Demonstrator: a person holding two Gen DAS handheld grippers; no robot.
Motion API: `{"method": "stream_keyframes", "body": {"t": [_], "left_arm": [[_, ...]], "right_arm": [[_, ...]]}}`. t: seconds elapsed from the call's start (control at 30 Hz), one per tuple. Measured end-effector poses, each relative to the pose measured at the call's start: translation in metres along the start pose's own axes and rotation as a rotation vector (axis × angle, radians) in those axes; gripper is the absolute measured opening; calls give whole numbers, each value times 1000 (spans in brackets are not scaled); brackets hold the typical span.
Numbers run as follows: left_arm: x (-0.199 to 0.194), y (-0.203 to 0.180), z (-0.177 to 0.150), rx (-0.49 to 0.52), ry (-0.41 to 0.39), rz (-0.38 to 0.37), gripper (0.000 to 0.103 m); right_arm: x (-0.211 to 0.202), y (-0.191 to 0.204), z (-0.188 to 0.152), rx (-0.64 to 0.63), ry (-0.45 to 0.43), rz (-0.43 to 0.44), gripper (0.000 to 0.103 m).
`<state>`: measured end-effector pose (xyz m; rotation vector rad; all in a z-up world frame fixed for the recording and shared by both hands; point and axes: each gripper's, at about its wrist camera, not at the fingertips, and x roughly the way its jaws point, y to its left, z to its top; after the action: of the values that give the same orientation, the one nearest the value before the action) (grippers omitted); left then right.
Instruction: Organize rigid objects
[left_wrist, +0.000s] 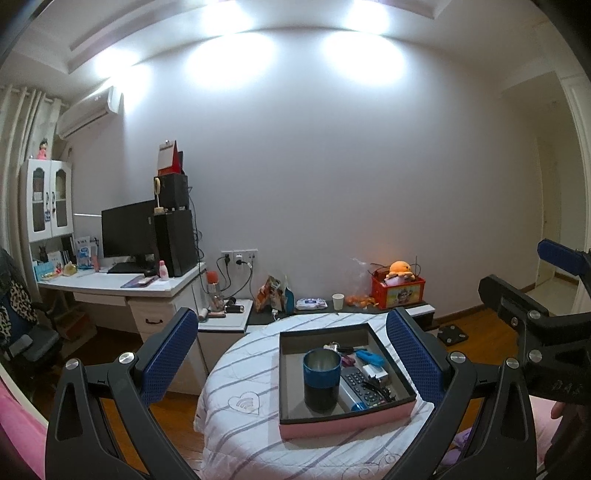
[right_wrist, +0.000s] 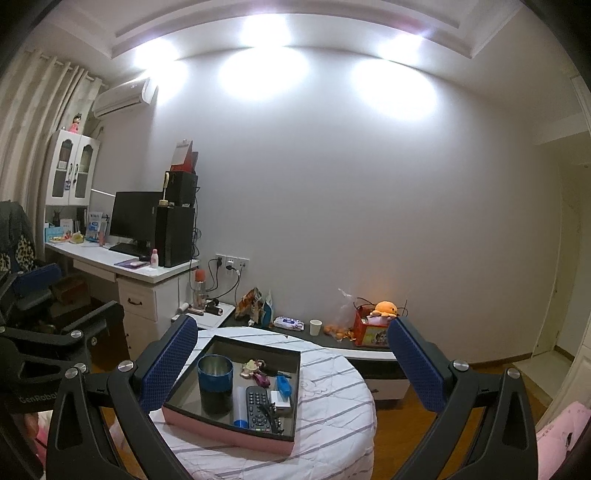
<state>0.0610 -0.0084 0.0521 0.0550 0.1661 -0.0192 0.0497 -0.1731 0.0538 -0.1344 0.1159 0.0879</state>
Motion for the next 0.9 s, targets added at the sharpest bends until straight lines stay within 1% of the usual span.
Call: {"method": "stream_keyframes", "body": {"t": [0.4,0.9], "left_arm": [[-1,1,12,3,-10,1,103],[0,1,14,9,-12,0,103]], "right_arm": [[13,-5,5,2,27,-4,103],[15,-8,8,-2,21,-2,103]]}}
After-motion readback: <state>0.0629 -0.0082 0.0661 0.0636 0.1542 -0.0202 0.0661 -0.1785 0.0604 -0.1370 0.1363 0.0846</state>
